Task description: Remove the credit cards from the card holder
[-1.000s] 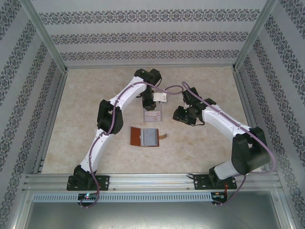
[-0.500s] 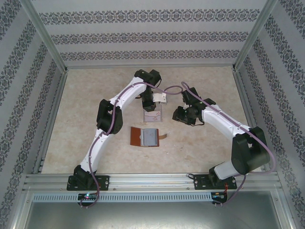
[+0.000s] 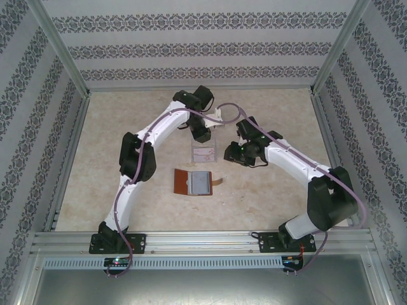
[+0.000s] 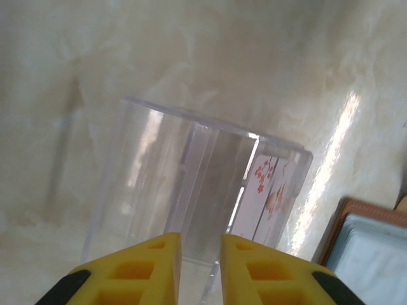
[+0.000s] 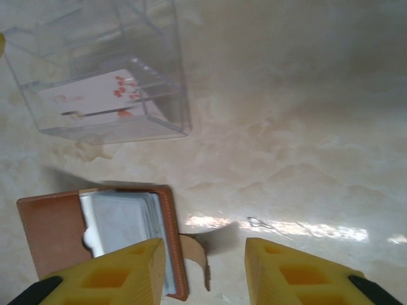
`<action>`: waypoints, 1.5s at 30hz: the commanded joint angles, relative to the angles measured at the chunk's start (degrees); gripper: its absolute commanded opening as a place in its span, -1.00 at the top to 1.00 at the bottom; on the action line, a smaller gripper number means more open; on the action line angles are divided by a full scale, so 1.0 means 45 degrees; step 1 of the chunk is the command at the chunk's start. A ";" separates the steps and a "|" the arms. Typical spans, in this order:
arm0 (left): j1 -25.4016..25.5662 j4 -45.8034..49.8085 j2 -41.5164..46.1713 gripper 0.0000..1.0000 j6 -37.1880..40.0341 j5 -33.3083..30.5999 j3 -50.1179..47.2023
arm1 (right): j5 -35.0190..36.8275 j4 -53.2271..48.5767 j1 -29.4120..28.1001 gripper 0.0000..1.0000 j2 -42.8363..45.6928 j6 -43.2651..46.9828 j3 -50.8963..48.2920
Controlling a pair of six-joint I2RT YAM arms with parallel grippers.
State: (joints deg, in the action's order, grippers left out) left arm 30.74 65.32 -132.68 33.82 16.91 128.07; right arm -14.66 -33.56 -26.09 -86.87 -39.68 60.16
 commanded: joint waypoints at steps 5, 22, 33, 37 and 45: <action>0.0024 -0.3792 0.2293 0.47 -0.5100 0.0080 -0.3274 | -0.1895 0.0861 -0.0707 0.22 -0.0851 -0.0463 0.0243; -0.0150 -0.6655 0.5940 0.42 -1.2825 -0.2679 -0.8820 | -0.2426 0.0939 -0.1733 0.27 -0.2791 -0.0337 -0.0079; 0.0469 -0.6136 0.6253 0.37 -1.4907 -0.1610 -1.0000 | -0.1971 0.0569 -0.1702 0.40 -0.3496 0.0080 -0.0205; 0.0556 -0.6558 0.6573 0.37 -1.5484 -0.1183 -1.0861 | -0.1800 0.0439 -0.1681 0.43 -0.3693 0.0241 -0.0283; 0.0605 -0.7507 0.7140 0.39 -1.6416 0.0542 -1.2256 | -0.1134 -0.0254 -0.1684 0.47 -0.3764 0.0649 -0.0188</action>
State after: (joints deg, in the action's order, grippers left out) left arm 32.95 35.00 -103.31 -36.58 15.40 74.85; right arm -22.98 -30.85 -33.54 -103.13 -38.52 59.51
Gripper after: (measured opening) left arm 0.305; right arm 0.269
